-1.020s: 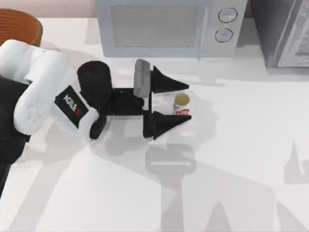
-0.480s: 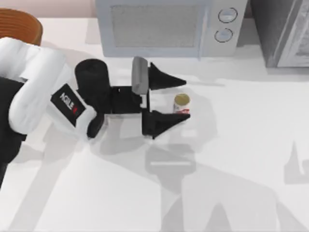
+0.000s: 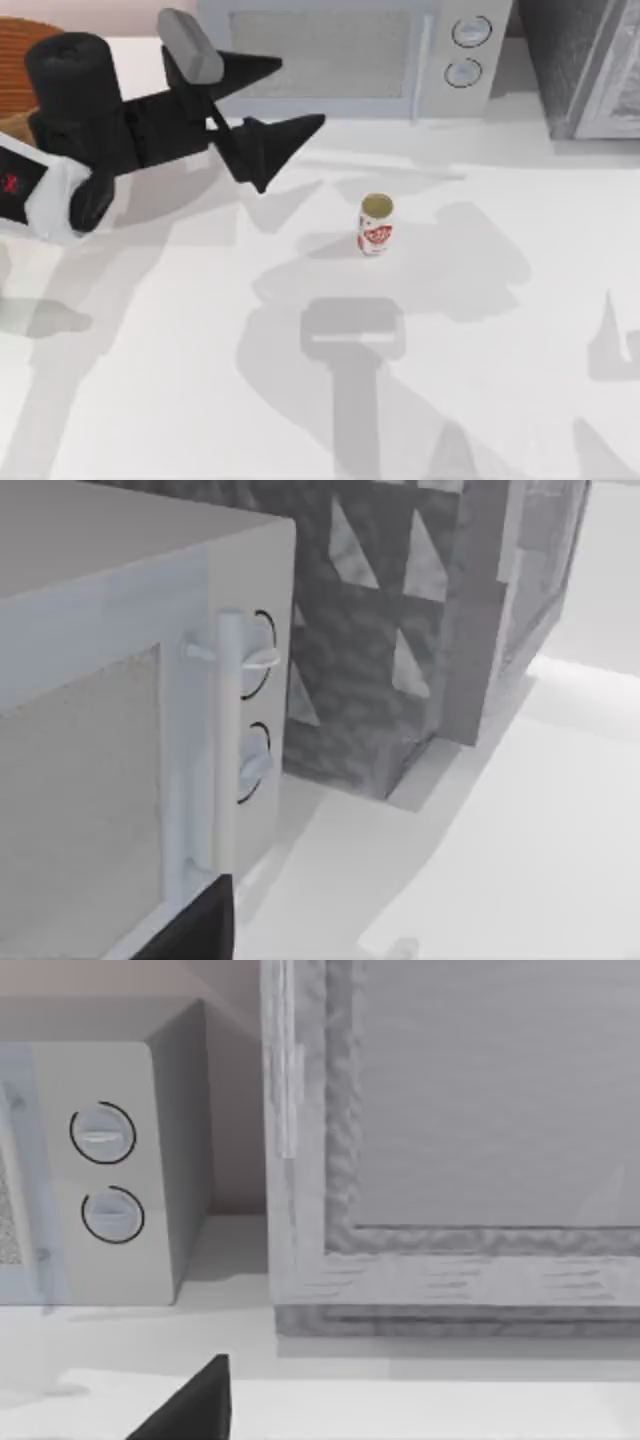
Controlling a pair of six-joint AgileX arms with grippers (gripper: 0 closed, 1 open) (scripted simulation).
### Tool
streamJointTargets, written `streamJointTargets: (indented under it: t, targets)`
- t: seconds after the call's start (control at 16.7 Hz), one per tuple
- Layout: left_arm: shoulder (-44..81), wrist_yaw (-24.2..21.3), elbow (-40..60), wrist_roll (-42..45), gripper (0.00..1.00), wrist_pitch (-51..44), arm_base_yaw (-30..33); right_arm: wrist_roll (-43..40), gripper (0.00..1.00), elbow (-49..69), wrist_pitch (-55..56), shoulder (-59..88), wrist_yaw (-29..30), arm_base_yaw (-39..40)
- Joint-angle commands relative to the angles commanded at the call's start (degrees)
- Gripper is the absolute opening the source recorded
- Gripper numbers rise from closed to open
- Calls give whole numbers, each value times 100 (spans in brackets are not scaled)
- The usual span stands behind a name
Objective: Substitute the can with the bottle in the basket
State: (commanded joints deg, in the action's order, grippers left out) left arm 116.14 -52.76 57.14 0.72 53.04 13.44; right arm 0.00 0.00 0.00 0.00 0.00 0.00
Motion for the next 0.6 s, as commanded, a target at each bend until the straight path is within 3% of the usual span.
streamJointTargets:
  t: [0.6]
  targets:
    - [-6766,3035,-3195,33,100,-3128,-917,0,100,0,0,0,0,0]
